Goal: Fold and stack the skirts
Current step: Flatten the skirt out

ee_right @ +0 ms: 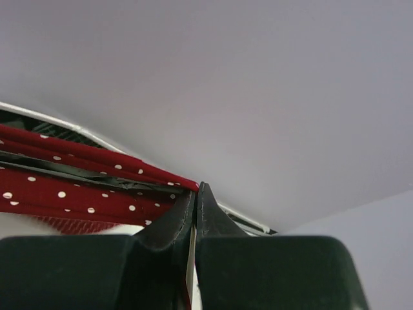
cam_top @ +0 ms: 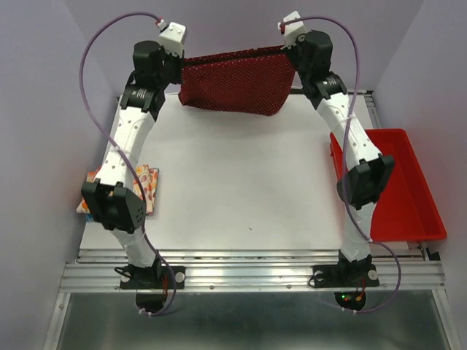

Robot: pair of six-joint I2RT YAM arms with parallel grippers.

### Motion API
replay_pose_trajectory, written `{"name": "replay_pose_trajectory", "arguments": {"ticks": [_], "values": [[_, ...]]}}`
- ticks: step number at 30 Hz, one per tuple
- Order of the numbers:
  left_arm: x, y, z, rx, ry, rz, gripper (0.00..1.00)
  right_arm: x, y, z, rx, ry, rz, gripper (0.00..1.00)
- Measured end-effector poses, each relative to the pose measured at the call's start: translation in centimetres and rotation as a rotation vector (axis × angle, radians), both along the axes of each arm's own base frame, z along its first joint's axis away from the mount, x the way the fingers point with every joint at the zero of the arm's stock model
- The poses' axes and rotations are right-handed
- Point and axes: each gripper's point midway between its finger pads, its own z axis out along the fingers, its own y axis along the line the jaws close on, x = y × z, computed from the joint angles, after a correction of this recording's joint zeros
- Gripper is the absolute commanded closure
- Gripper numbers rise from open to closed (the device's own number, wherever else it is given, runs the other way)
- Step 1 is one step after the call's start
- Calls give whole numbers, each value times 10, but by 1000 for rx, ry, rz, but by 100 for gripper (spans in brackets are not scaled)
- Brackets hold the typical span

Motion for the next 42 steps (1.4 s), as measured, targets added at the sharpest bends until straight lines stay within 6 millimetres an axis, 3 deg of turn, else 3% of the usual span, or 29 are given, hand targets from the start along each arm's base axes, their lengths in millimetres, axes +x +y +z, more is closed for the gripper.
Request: {"name": "replay_pose_trajectory", "arguments": {"ticks": [3,4,7,11,13,15,17,19,21,22,24,27,28,30,31,32,33,35,36,37,39,40,41,42], "values": [[-36,1,-19,12,8,-60,100,-26,1,0,13,10,45,99],[-47,1,-21,21,-2,-79,100,-39,0,-4,14,21,61,99],[-83,-2,-54,44,59,-146,100,-72,-1,-29,25,90,104,99],[-107,-1,-66,-3,109,-192,100,-89,4,-61,81,188,137,99],[-122,-4,-73,-26,152,-205,100,-93,10,-66,107,222,164,99],[-136,-28,-70,-19,224,-305,100,-97,13,-71,127,265,176,99],[-144,-73,-68,-42,265,-524,100,-94,12,-77,149,295,166,99],[-158,-103,-83,-56,324,-632,100,-89,11,-89,175,331,158,99],[-180,-134,-92,-68,375,-727,100,-84,9,-120,192,413,140,99],[-188,-144,-89,-78,379,-757,100,-83,9,-129,196,438,133,99],[-205,-172,-61,-110,349,-846,100,-82,7,-153,199,501,113,99],[-194,-190,20,-130,165,-868,100,-83,9,-171,219,569,103,99],[-185,-188,41,-131,98,-830,100,-84,13,-169,235,582,118,99],[-160,-160,66,-145,17,-714,100,-86,26,-157,283,589,168,99],[-132,-122,79,-162,-22,-575,100,-89,32,-148,305,582,197,99],[-115,-97,84,-174,-35,-481,100,-95,41,-135,330,568,239,99],[-79,-41,89,-210,-41,-311,100,-101,48,-125,347,558,269,99],[-46,6,84,-236,-42,-195,100,-111,63,-93,374,496,340,99],[-32,28,68,-245,-5,-142,100,-113,70,-78,378,464,364,99],[-23,33,35,-230,69,-131,100,-114,74,-59,385,420,384,99],[-40,-5,-23,-164,221,-220,100,-110,64,-36,396,363,364,99],[-66,-58,-58,-99,303,-337,100,-107,55,-33,400,354,344,99],[-99,-112,-81,-50,358,-468,100,-101,41,-32,405,345,310,99],[-143,-166,-108,10,414,-623,100,-97,33,-34,406,345,288,99]]}}
